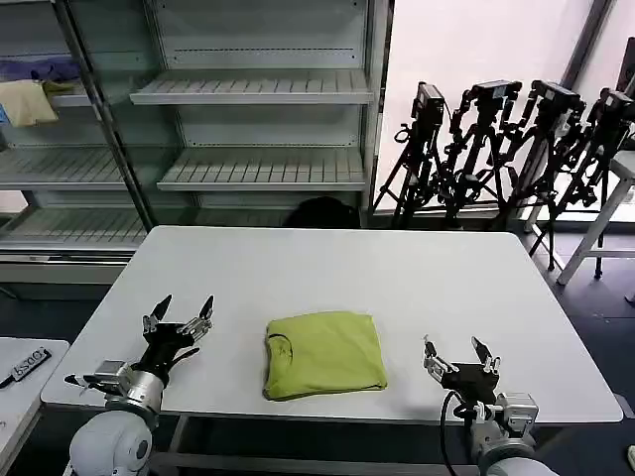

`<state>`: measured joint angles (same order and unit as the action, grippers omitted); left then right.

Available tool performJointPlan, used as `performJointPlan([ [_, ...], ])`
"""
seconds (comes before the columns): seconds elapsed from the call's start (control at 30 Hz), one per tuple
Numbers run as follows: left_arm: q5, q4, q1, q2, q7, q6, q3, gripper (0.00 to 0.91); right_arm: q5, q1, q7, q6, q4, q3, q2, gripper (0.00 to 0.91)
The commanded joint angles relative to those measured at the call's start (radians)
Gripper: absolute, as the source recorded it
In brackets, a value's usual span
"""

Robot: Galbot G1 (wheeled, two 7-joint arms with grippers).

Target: Fold and organize the clothes.

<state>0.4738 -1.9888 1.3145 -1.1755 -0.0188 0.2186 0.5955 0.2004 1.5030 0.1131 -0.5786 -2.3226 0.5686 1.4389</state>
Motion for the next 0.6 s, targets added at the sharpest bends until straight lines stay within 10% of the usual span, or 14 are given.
performJointPlan([
  [0.03,0.008,-0.003,0.001,0.004,0.0,-0.03,0.005,0.907,-0.048,-0.017,-0.024,0.001,-0.006,0.003,0.003,0.907],
  [0.6,0.005,0.039,0.011,0.025,0.001,-0.108,0.002,0.907,-0.153,-0.064,-0.17,0.22,0.159,0.064,-0.058,0.907],
])
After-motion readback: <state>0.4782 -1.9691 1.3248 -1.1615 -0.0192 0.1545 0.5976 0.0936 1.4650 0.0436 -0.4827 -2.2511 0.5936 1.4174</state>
